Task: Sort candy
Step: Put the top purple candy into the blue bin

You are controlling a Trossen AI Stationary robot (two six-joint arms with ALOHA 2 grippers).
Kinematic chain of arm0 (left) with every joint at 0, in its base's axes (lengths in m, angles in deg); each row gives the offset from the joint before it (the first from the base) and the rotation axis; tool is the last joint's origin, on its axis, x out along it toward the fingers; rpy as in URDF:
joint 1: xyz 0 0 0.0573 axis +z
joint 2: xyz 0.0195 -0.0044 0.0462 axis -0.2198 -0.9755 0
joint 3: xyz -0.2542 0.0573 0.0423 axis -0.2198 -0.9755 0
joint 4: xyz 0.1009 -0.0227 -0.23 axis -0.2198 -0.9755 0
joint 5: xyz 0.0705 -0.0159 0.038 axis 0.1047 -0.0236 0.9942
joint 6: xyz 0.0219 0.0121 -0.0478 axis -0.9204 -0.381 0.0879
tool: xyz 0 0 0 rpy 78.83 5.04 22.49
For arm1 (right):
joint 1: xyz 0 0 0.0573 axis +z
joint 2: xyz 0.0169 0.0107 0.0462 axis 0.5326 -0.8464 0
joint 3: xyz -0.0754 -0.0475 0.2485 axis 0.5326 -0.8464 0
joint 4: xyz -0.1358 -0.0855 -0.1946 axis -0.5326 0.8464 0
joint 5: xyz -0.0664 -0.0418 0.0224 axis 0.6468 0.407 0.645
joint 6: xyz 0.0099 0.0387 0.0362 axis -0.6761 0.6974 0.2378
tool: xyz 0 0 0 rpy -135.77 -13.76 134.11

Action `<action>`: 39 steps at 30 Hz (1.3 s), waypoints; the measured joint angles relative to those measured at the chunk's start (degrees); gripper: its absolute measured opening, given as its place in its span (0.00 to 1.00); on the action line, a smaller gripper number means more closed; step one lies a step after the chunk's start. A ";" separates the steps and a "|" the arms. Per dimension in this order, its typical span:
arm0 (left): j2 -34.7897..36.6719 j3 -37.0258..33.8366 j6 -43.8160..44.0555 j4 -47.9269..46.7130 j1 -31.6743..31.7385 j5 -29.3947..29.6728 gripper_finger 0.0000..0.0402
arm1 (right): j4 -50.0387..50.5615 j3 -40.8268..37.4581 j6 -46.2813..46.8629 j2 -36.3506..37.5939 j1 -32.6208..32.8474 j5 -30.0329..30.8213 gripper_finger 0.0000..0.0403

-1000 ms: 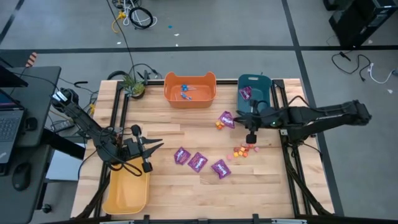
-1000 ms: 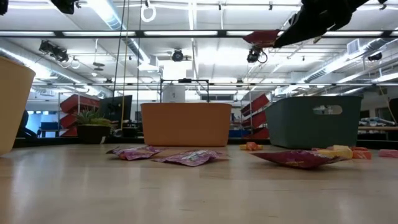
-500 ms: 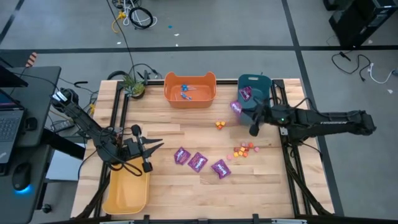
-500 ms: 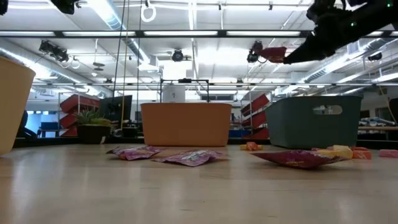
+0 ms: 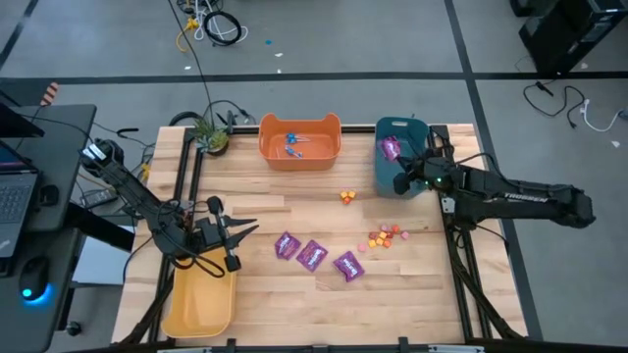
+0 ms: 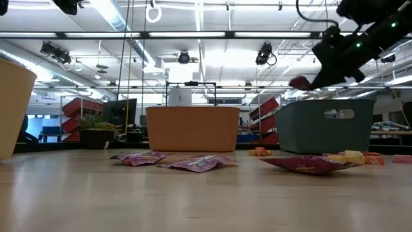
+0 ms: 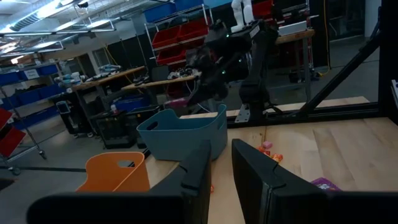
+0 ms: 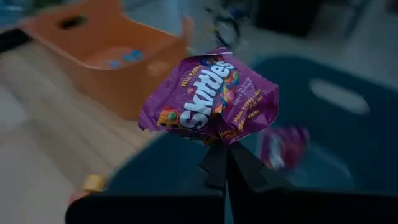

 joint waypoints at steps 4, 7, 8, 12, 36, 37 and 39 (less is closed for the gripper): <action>0.00 0.00 0.00 0.00 0.00 0.02 0.17 | 6.03 -0.02 6.33 -0.16 -2.87 -0.06 0.00; 0.00 0.00 0.00 0.00 0.00 0.03 0.17 | 8.69 -0.02 9.88 -0.78 -3.96 -0.71 0.00; 0.00 0.00 0.00 -0.02 0.00 0.04 0.17 | 9.50 -0.02 10.66 -1.10 -4.18 -0.81 0.00; 0.00 0.00 0.01 -0.02 0.00 0.04 0.17 | 11.63 -0.02 13.44 -2.92 -4.92 -2.43 0.00; 0.00 0.00 0.02 -0.44 0.02 0.28 0.17 | 14.22 -0.02 14.52 -7.58 -5.52 -3.97 0.00; 0.00 0.00 0.04 -0.44 0.02 0.28 0.17 | 14.38 -0.02 14.50 -7.58 -5.52 -3.97 0.00; 0.00 0.00 0.03 -0.44 0.02 0.26 0.17 | 14.82 -0.02 14.38 -7.58 -5.52 -3.98 0.00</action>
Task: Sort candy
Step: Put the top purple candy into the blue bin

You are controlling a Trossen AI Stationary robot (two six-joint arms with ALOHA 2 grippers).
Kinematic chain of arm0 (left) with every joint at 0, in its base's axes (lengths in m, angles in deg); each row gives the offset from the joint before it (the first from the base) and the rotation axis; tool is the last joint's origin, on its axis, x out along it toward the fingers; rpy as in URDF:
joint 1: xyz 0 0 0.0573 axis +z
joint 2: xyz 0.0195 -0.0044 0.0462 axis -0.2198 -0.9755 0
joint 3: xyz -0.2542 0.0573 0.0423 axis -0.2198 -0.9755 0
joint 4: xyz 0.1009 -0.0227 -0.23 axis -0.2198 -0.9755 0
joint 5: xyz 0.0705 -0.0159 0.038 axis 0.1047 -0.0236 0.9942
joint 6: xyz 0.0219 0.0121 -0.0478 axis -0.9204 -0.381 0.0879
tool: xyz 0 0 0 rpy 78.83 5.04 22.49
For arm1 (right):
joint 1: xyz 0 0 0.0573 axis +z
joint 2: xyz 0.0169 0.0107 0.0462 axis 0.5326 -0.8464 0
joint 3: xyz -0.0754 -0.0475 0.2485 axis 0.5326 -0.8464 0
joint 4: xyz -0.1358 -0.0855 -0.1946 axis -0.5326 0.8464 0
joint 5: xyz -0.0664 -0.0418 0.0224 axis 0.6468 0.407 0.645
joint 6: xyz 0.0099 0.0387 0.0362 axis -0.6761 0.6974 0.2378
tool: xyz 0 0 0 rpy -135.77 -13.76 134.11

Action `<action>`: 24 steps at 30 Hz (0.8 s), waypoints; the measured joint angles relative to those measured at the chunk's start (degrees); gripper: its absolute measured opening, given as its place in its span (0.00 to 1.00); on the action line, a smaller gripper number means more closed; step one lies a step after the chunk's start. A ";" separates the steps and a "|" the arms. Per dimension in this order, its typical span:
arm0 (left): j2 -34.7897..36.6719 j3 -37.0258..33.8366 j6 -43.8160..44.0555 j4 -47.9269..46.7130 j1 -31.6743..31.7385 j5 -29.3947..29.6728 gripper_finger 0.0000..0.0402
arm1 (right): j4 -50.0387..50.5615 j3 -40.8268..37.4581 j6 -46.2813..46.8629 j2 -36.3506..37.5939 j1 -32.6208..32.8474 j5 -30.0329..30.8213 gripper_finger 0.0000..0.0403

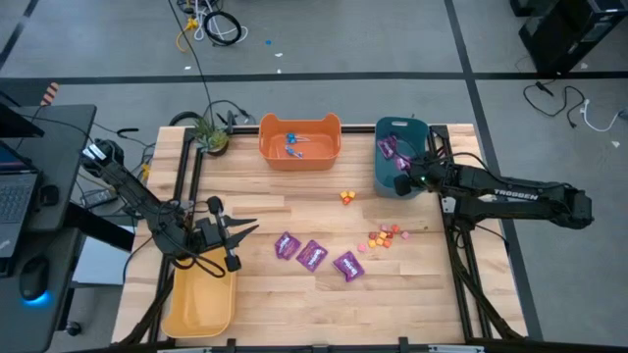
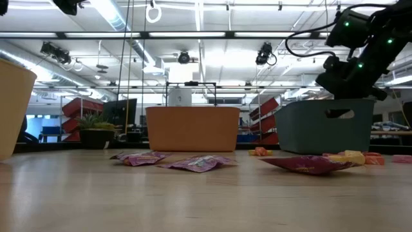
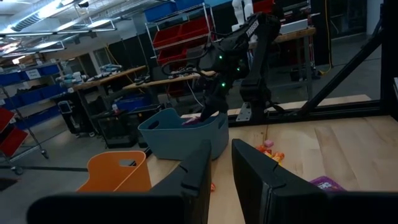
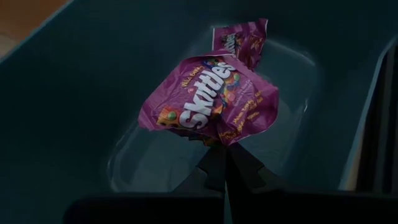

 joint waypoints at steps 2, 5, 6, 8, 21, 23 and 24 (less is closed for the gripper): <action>0.00 0.00 -0.01 0.00 0.00 0.00 0.17 | 0.40 0.00 -0.93 0.00 0.00 -0.72 0.00; 0.00 0.00 -0.01 -0.24 -0.01 0.00 0.17 | 1.02 0.00 -1.37 0.00 0.00 -1.40 0.00; 0.00 0.00 0.00 -0.31 0.00 -0.02 0.17 | 1.09 0.00 -1.41 0.00 0.00 -1.40 0.00; 0.00 0.00 0.01 -0.33 0.00 -0.02 0.17 | 1.09 0.00 -1.60 0.00 0.00 -1.40 0.00; 0.00 0.00 0.01 -0.39 -0.01 -0.07 0.17 | 1.07 0.00 -0.85 0.00 -0.64 -1.36 0.05; 0.00 0.00 0.03 -0.39 0.00 -0.10 0.17 | 1.07 0.00 -0.83 0.00 -1.02 -1.33 0.07; 0.00 0.00 0.02 -0.39 0.00 -0.18 0.17 | 1.07 0.00 -0.84 0.00 -1.20 -1.31 0.09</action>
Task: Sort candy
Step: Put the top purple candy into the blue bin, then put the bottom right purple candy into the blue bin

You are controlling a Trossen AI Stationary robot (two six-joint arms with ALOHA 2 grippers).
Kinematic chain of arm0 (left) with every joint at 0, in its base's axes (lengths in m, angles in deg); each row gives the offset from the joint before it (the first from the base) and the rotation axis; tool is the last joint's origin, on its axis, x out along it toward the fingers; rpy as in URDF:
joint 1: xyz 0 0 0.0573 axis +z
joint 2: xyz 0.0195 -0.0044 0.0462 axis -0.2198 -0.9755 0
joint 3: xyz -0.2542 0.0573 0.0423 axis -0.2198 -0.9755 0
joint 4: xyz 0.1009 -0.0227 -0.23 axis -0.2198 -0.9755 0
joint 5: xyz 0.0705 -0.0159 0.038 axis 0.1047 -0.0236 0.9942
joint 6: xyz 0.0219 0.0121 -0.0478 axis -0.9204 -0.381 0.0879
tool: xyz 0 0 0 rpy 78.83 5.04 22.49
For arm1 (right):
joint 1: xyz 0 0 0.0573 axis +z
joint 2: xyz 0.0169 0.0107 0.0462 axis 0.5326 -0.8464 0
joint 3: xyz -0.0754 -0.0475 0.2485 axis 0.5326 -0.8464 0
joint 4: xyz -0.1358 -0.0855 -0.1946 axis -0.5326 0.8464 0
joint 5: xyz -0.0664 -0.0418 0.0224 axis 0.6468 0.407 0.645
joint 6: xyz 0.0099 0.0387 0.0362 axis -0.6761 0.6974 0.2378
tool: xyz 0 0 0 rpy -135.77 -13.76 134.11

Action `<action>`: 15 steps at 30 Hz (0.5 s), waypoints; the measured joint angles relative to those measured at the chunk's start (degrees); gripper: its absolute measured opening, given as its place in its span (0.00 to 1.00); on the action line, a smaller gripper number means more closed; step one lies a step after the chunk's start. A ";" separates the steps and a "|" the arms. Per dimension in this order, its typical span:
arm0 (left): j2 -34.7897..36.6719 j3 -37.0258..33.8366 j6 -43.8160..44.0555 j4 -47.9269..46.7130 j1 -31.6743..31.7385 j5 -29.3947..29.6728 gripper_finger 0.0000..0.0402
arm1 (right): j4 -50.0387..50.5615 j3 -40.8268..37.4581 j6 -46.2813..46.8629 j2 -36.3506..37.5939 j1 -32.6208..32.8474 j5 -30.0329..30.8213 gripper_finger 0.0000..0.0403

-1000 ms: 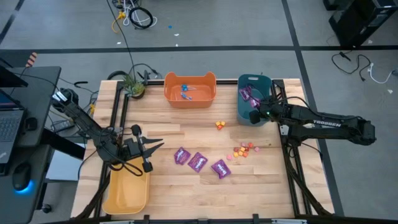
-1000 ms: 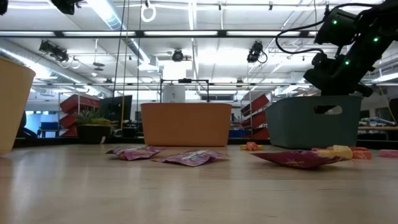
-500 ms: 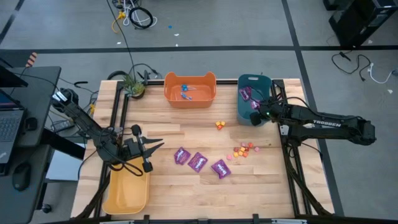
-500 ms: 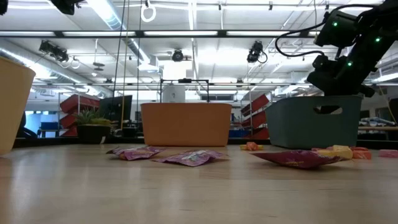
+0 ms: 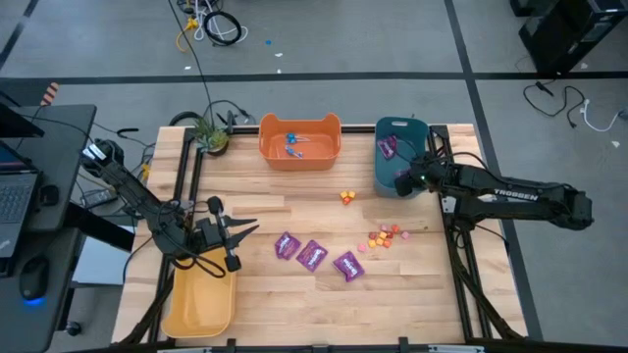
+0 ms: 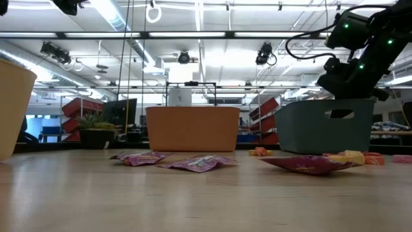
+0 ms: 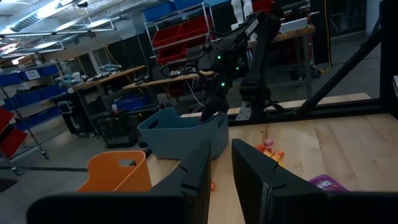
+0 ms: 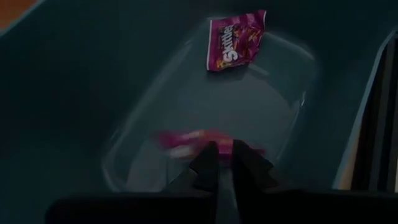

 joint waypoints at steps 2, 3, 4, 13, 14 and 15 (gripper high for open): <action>0.00 0.00 0.03 0.00 0.00 -0.17 0.17 | 0.00 0.00 0.02 0.00 -0.31 0.00 0.11; 0.00 0.00 0.03 -0.02 -0.02 -0.17 0.17 | 0.00 0.00 0.02 0.01 -0.46 0.00 0.12; 0.00 0.00 0.03 -0.02 -0.01 -0.17 0.17 | -0.03 0.00 0.02 0.02 -0.51 0.02 0.13; 0.00 0.00 0.01 -0.01 -0.02 -0.13 0.17 | -0.90 2.74 -1.83 0.02 -0.09 0.03 0.18; 0.00 0.00 0.01 -0.02 0.00 -0.10 0.17 | -0.95 3.51 -2.51 0.02 0.19 0.03 0.18; 0.00 0.00 0.01 -0.02 0.00 -0.10 0.17 | -1.38 4.22 -3.41 0.02 0.56 0.05 0.18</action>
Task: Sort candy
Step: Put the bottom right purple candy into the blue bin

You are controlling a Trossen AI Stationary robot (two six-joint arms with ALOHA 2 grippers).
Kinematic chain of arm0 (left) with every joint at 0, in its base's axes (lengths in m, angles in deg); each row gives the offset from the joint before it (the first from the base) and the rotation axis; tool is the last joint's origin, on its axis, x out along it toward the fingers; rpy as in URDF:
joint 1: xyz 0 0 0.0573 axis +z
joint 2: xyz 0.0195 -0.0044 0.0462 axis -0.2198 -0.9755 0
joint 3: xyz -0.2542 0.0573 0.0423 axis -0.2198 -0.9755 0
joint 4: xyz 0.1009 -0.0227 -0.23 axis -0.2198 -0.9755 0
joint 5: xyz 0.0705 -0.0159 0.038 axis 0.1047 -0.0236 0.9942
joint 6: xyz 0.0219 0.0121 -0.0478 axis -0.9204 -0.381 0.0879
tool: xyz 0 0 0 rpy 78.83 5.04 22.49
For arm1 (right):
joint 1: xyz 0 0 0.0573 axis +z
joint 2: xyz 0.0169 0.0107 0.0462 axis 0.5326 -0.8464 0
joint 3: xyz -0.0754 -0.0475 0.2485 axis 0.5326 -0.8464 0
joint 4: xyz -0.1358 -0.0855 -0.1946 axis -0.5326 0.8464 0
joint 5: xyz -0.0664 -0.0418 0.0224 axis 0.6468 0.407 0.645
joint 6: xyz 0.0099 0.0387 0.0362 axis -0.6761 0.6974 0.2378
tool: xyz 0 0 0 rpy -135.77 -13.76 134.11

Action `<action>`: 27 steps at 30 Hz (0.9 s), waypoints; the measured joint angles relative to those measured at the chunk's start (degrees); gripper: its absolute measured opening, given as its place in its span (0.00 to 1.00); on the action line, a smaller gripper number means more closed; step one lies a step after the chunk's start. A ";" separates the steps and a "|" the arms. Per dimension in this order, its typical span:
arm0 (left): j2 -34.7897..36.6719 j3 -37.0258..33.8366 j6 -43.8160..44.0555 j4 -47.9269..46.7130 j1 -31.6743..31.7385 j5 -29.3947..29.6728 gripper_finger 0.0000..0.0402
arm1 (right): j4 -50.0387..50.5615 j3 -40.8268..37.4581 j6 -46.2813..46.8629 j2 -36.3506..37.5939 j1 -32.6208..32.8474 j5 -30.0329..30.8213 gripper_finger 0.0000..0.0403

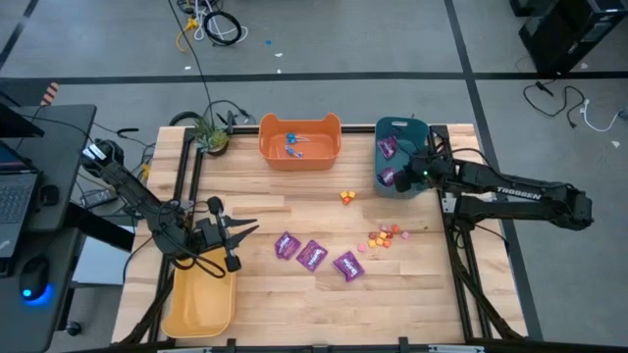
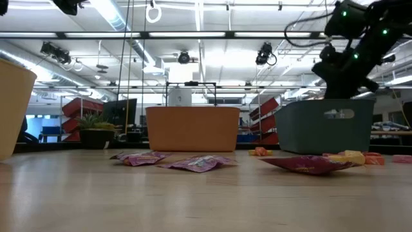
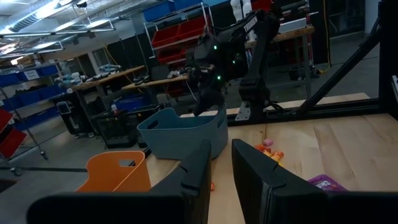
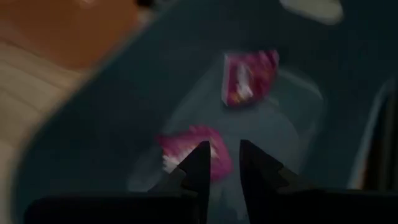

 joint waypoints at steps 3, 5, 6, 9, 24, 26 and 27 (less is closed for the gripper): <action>0.00 0.00 0.00 0.01 -0.02 0.08 0.17 | -2.83 2.10 -3.71 0.02 1.72 -0.09 0.18; 0.00 0.00 0.00 0.02 0.00 0.11 0.17 | -6.25 2.96 -7.16 0.02 3.19 -1.73 0.18; 0.00 0.00 0.00 0.02 -0.01 0.11 0.17 | -8.58 3.17 -9.12 0.02 4.08 -3.12 0.18; 0.00 0.00 0.00 0.02 0.00 0.11 0.17 | -15.93 3.32 -13.77 0.02 6.73 -9.14 0.17; 0.00 0.00 0.09 0.03 -0.01 0.13 0.17 | -28.75 3.32 -25.63 -4.92 24.88 -25.47 0.17; 0.00 0.00 0.09 0.02 -0.02 0.13 0.17 | -29.60 3.32 -26.65 -7.15 27.55 -25.55 0.17; 0.00 0.00 0.11 0.04 0.00 0.13 0.17 | -30.53 3.32 -26.95 -8.50 28.82 -25.53 0.17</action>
